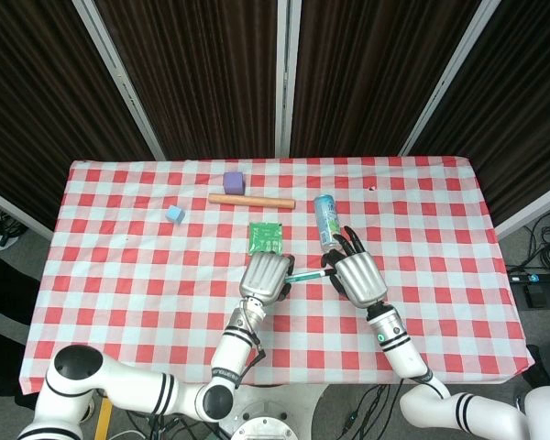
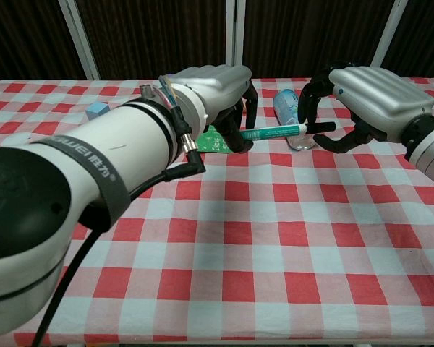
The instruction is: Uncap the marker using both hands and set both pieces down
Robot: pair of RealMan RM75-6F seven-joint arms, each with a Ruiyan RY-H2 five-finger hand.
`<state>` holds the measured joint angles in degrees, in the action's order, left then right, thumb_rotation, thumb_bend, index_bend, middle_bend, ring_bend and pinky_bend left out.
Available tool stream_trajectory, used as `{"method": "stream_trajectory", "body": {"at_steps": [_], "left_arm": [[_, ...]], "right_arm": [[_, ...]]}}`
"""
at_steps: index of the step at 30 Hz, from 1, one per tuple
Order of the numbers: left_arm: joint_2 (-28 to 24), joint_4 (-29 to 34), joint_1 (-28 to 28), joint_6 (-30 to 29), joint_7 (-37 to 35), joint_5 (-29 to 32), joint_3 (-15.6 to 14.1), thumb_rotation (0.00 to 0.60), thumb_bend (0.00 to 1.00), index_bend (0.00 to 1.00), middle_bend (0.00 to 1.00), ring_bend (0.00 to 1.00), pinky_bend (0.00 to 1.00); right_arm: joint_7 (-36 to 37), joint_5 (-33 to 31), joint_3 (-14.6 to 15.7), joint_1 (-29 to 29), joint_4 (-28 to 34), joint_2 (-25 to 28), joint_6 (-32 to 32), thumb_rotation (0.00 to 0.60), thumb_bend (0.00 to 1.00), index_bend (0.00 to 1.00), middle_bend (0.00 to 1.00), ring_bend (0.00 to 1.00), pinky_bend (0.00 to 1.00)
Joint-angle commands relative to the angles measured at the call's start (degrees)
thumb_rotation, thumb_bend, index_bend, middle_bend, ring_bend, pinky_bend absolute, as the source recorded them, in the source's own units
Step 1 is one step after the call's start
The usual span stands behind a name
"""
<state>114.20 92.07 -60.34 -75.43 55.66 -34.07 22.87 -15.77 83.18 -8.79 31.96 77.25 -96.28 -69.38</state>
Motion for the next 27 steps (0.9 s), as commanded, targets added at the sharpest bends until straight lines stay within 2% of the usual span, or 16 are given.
{"method": "stream_trajectory", "body": {"at_steps": [1,22,27], "left_arm": [[-0.09,0.1,-0.04,-0.1,0.03,-0.04,-0.05,0.6,0.44,0.53,0.56,0.49,0.56],[-0.42,0.05,-0.14,0.08,0.76,1.22,-1.27,0.6,0.45,0.53,0.56,0.49,0.56],[-0.68,-0.22,0.06,0.34,0.71,1.54,-1.66,0.6,0.45,0.53,0.56,0.49,0.56]], "right_arm": [[0.23,0.31,-0.02,-0.01,-0.14,-0.07,-0.42,0.6,0.25,0.51,0.5,0.16,0.01],[-0.18,-0.26,0.07,-0.15,-1.34,-1.02,-0.85,0.6,0.29,0.73,0.64,0.27,0.05],[-0.43,-0.77,0.02,-0.08,-1.58,-1.1,-0.41,0.6,0.31,0.75,0.65,0.28,0.06]]}}
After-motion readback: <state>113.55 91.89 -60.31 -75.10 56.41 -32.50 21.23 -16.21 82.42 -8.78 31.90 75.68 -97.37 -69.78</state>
